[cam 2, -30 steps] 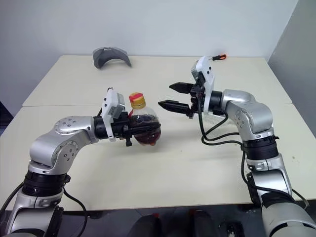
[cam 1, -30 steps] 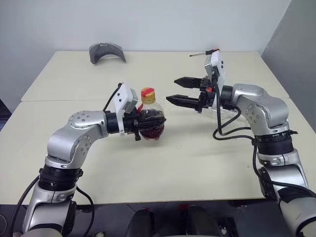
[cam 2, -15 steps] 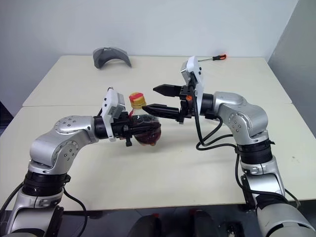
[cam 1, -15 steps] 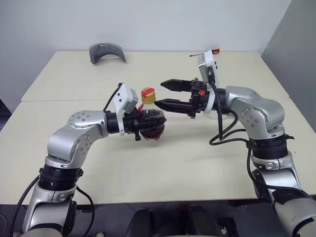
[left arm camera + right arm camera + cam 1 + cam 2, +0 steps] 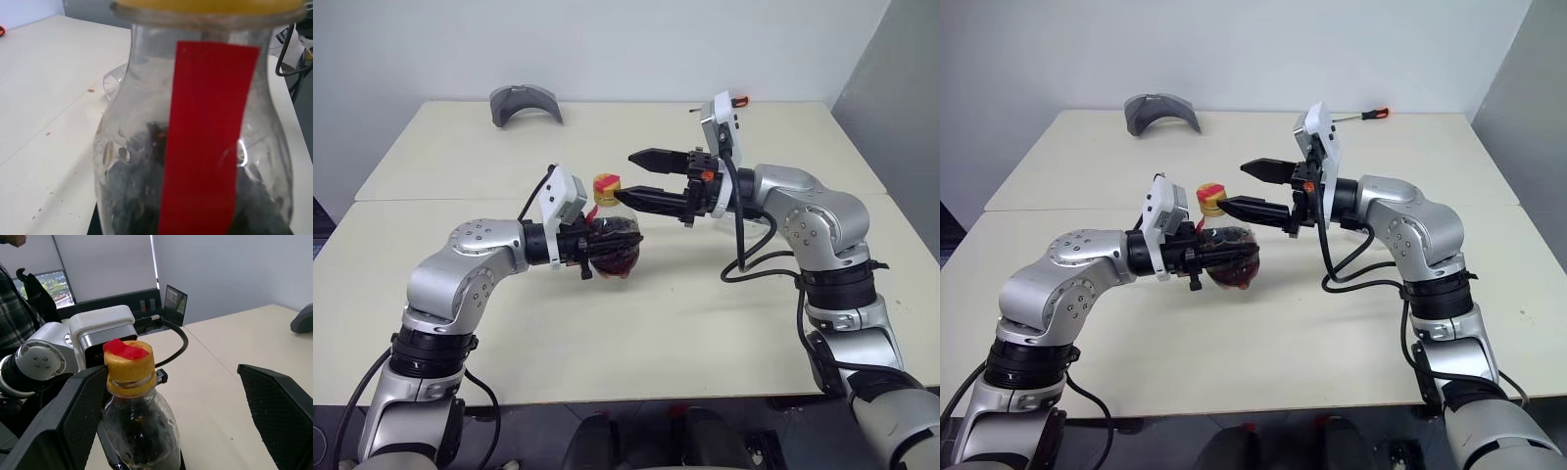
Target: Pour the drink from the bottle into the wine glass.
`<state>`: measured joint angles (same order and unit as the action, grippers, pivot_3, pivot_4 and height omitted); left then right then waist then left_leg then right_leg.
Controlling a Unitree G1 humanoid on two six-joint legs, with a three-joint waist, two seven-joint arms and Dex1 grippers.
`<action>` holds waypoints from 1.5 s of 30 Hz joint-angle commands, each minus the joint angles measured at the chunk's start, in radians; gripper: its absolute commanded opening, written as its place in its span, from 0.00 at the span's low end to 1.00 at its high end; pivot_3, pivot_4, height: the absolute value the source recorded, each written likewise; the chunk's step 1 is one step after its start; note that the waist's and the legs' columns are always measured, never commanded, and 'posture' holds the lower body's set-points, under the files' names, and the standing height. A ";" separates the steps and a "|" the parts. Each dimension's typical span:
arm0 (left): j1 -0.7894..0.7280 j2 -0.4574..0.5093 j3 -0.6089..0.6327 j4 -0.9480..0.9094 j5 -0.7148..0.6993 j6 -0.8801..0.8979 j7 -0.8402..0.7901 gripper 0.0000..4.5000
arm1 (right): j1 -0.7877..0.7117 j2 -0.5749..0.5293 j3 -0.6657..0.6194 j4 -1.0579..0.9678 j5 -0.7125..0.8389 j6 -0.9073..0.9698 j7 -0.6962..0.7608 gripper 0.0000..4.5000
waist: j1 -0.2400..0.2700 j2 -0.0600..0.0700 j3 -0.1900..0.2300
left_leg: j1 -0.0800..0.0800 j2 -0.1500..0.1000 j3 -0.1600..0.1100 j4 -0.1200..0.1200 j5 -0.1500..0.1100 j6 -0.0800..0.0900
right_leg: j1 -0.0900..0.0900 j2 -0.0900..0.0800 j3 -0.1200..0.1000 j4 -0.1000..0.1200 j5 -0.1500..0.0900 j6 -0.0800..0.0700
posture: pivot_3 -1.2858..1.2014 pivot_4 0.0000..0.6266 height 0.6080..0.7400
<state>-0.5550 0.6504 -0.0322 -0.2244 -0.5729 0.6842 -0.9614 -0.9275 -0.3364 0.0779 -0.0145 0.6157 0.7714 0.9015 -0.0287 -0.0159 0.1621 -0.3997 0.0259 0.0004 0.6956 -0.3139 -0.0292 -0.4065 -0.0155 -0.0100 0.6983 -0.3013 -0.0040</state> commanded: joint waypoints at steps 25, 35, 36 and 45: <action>-0.003 -0.002 0.024 -0.042 -0.011 -0.030 0.002 0.24 | -0.037 0.048 0.021 -0.049 0.069 0.047 0.038 0.63 | 0.000 0.000 0.000 | 0.000 0.000 0.000 0.000 0.000 0.000 | 0.000 0.000 0.000 0.000 0.000 0.000 | 0.52 0.24 1.00; -0.004 0.003 0.028 -0.047 -0.014 -0.025 0.008 0.24 | -0.051 0.067 0.028 -0.020 0.056 0.021 0.045 0.27 | 0.000 0.000 0.000 | 0.000 0.000 0.000 0.000 0.000 0.000 | 0.000 0.000 0.000 0.000 0.000 0.000 | 0.52 0.24 1.00; -0.003 0.003 0.029 -0.049 -0.015 -0.025 0.009 0.24 | -0.052 0.067 0.027 -0.020 0.054 0.019 0.048 0.27 | 0.000 0.000 0.000 | 0.000 0.000 0.000 0.000 0.000 0.000 | 0.000 0.000 0.000 0.000 0.000 0.000 | 0.52 0.24 1.00; 0.119 0.071 0.066 -0.176 -0.082 0.011 -0.036 0.24 | -0.071 -0.024 0.082 -0.012 0.063 -0.023 0.311 0.27 | -0.003 0.000 0.000 | 0.000 0.000 0.000 0.000 0.000 0.000 | 0.000 0.000 0.000 -0.001 0.000 0.000 | 0.52 0.24 1.00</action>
<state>-0.4426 0.7073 -0.0122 -0.3597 -0.6210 0.6915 -0.9862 -0.9729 -0.3396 0.1678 0.0058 0.6522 0.7694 1.1350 -0.0312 -0.0158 0.1621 -0.3997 0.0259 0.0004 0.6953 -0.3140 -0.0290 -0.4066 -0.0156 -0.0098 0.6977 -0.3013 -0.0040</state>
